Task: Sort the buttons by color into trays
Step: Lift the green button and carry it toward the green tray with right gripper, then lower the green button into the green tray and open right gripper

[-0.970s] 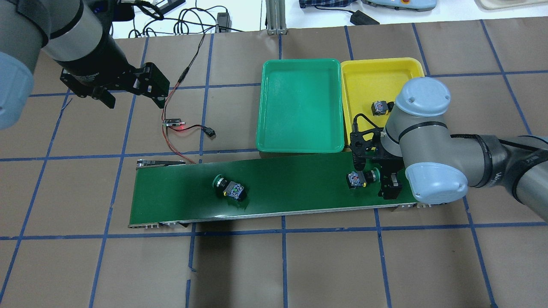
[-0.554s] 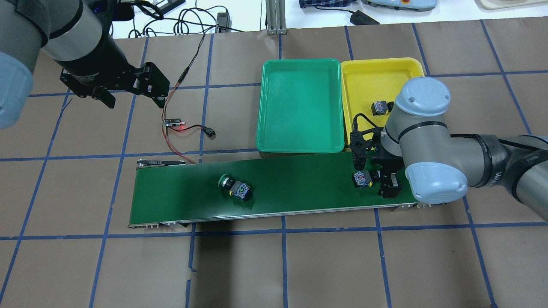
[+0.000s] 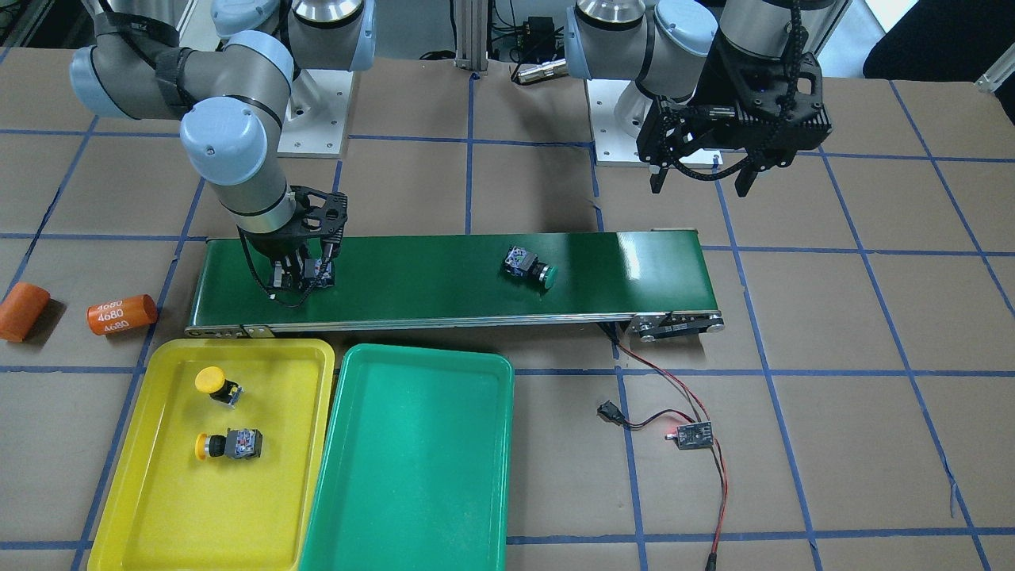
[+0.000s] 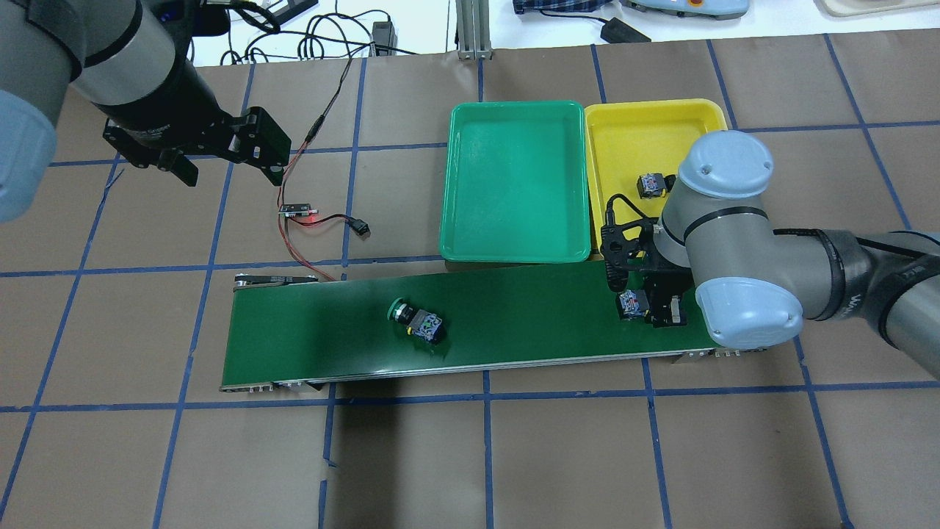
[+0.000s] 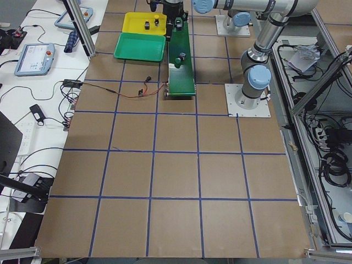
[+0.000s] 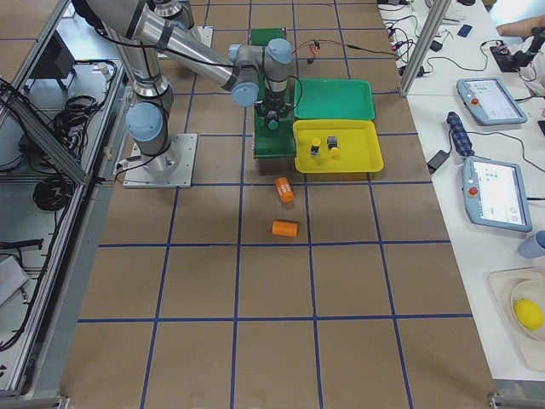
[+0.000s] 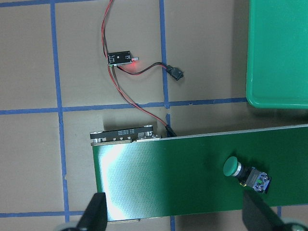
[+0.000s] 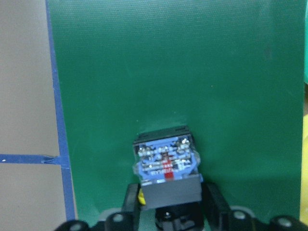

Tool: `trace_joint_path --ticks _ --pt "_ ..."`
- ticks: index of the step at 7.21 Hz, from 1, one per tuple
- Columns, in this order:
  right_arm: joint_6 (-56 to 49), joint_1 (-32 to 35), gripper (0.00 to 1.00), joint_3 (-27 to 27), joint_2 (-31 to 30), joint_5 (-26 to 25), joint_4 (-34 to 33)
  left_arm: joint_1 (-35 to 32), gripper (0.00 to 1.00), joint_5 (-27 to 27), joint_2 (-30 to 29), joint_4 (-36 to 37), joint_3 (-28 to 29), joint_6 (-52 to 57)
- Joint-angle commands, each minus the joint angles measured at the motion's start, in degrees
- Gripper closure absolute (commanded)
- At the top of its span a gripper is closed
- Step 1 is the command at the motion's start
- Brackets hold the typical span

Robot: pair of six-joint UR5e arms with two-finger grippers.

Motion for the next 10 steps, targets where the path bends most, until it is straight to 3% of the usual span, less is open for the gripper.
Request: trace_joint_path --ticks 1,2,4,5,8,9,10 --pt "0.04 0.09 0.93 -0.72 -0.09 -0.39 0.42 -0.09 0.0 -0.02 0.0 0.0 0.0 0.08" --pt "0.22 0.26 0.95 -2.21 -0.53 0.04 0.6 0.0 0.0 -0.02 0.0 0.0 0.0 -0.01" --pt "3.97 1.05 0.94 -10.61 1.3 2.66 5.13 0.0 0.0 -0.02 0.0 0.0 0.0 -0.01" --pt "7.65 2.71 0.92 -18.06 6.01 6.08 7.69 0.0 0.0 -0.02 0.0 0.0 0.0 0.07" --pt "14.27 11.67 0.87 -39.96 25.94 4.54 7.99 0.0 0.0 -0.02 0.0 0.0 0.0 -0.01" --pt "13.93 11.69 0.63 -41.06 28.71 3.75 7.81 0.0 0.0 -0.02 0.0 0.0 0.0 0.07" --pt "13.5 11.08 0.01 -40.81 29.26 4.35 7.89 0.0 0.0 -0.02 0.0 0.0 0.0 0.08"
